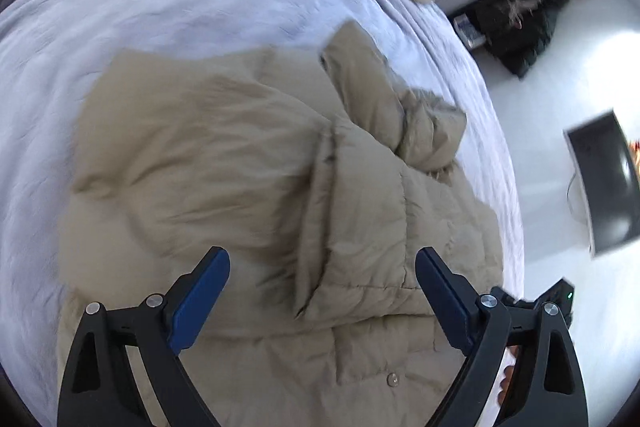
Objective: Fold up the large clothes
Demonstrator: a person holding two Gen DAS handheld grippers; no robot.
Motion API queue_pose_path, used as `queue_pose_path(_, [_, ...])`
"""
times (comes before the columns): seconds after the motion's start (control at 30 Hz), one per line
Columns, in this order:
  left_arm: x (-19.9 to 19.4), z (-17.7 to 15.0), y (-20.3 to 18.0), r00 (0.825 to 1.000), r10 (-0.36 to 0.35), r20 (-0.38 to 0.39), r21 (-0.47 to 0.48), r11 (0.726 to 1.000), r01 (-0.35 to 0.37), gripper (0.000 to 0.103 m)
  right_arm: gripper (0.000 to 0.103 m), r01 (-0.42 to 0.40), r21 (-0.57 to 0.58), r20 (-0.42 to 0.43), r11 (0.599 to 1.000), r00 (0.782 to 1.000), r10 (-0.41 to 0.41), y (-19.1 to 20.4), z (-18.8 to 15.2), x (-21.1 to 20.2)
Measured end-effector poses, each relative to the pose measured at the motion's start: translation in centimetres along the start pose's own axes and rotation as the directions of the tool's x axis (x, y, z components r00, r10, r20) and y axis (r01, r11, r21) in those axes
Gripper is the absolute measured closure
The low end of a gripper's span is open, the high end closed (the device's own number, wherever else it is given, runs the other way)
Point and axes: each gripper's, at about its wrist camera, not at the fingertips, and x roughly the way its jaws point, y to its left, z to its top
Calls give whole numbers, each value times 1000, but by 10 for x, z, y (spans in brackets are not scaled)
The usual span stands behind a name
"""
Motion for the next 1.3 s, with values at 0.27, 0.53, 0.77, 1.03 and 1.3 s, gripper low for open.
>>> queue_pose_path(0.27, [27,-4,-21,997,51,-49,89,995,-46,91,62,-51,80,39,995,998,48,-2,9,-4])
queue_pose_path(0.53, [31,-19,-4,994,91,-61,90,992,-85,91,95,95,-68,-35,993,995,-98,0,7,29])
queue_pose_path(0.77, [33,-17,-3,992,103,-70,104,990,-95,91,86,18,-277,-27,961,999,-27,33,-5,-24])
queue_pose_path(1.03, [47,-12,-15,988,134,-74,122,985,-125,91,86,157,-273,138,949,983,-122,39,57,-24])
queue_pose_path(1.3, [21,-10,-28,987,156,-49,145,978,-147,91,92,226,-207,84,952,973,-213,5,67,24])
